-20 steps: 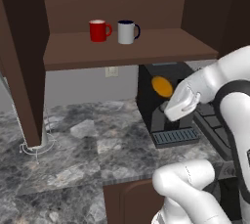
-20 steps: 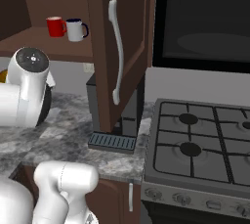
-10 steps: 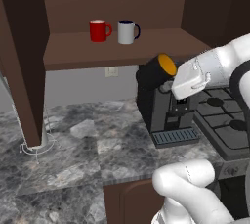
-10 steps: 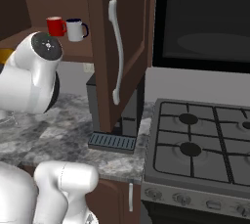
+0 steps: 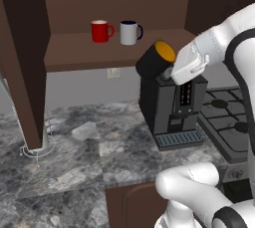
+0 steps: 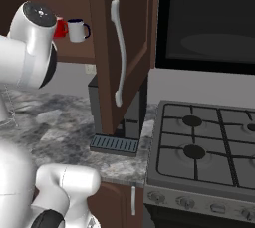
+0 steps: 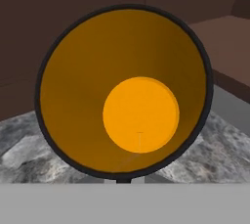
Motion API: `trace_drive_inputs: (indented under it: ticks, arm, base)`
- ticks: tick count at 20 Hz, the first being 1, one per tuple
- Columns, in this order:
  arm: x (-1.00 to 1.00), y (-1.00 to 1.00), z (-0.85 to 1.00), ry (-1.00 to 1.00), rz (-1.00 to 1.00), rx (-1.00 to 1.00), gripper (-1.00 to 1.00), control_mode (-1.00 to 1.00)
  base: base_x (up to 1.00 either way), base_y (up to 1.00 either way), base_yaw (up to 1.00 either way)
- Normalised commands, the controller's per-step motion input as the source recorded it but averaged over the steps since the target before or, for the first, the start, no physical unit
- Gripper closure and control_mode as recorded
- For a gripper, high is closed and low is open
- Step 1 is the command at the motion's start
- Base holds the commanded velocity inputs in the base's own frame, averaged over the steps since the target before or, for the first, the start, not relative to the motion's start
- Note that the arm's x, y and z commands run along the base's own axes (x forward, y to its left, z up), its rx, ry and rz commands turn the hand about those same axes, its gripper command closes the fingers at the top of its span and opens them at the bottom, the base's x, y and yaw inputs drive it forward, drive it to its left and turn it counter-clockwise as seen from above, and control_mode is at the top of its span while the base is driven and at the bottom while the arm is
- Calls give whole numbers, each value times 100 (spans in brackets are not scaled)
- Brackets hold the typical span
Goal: Pick the mug on the counter and place it in the cabinet with the handle facing the right, like the mugs already inside.
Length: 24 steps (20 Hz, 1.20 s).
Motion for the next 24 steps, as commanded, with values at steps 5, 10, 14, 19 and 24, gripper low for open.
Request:
trace_drive_inputs:
  ticks: [5, 10, 14, 19, 24]
  arm:
    - [35, -1, -11, -5, 4, -4, 100, -100]
    - [4, 1, 19, -5, 3, -1, 100, -100]
    - [1, 0, 7, -2, 0, -3, 100, -100]
    - [13, 0, 6, -2, 0, -7, 100, -100]
    - [24, 0, -1, -1, 0, -5, 100, -100]
  base:
    - [0, 0, 0]
    - [0, 0, 0]
    - [0, 0, 0]
    - [0, 0, 0]
    - [0, 0, 0]
